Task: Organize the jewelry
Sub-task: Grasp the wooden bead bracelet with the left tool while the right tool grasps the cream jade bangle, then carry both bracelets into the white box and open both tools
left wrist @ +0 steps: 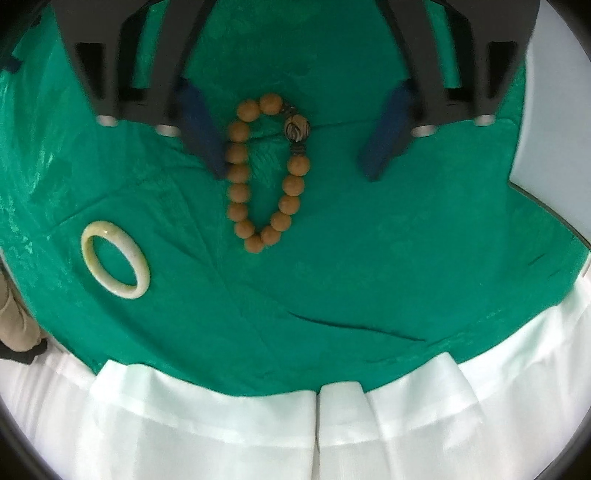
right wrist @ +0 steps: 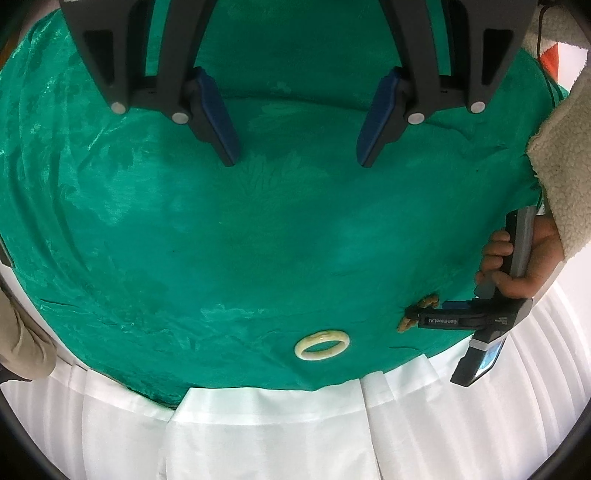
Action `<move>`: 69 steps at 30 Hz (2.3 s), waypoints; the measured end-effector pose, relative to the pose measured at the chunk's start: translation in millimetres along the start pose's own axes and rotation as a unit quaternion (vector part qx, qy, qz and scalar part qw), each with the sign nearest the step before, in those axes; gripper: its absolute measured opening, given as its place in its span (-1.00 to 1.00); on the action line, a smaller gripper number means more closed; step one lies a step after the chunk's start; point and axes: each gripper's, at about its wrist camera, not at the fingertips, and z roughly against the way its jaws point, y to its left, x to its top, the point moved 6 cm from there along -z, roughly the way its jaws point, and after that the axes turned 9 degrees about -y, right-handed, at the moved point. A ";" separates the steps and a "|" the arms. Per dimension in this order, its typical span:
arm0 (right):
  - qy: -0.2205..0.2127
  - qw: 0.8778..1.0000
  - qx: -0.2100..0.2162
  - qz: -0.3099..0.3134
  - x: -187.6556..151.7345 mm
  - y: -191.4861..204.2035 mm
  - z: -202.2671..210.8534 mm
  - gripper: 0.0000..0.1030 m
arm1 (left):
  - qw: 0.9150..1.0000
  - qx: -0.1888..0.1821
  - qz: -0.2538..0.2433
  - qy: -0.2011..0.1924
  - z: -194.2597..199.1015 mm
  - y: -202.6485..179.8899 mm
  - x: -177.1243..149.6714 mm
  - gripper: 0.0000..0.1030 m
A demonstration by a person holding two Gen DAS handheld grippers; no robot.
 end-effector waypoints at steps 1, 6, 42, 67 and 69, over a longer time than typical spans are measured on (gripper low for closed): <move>0.002 1.000 -0.002 0.002 0.0 0.6 -0.3 0.31 | 1.000 -0.004 -0.002 -0.002 1.9 0.1 1.0 -0.37; -0.006 1.000 -0.004 0.004 4.6 2.6 3.3 0.31 | 1.000 -0.016 0.024 0.011 5.9 2.9 0.0 -0.60; 0.082 0.970 0.074 0.217 163.1 93.9 -170.8 -0.79 | 0.998 0.026 0.043 -0.039 123.4 41.7 -61.9 -1.00; 0.036 0.975 0.168 0.143 118.6 93.9 -54.0 -0.78 | 0.996 0.010 0.077 0.032 79.8 36.8 -94.3 -0.78; 0.035 0.974 0.171 0.145 118.5 97.6 -48.6 -0.78 | 0.993 -0.019 0.111 0.036 83.4 39.3 -95.2 -0.79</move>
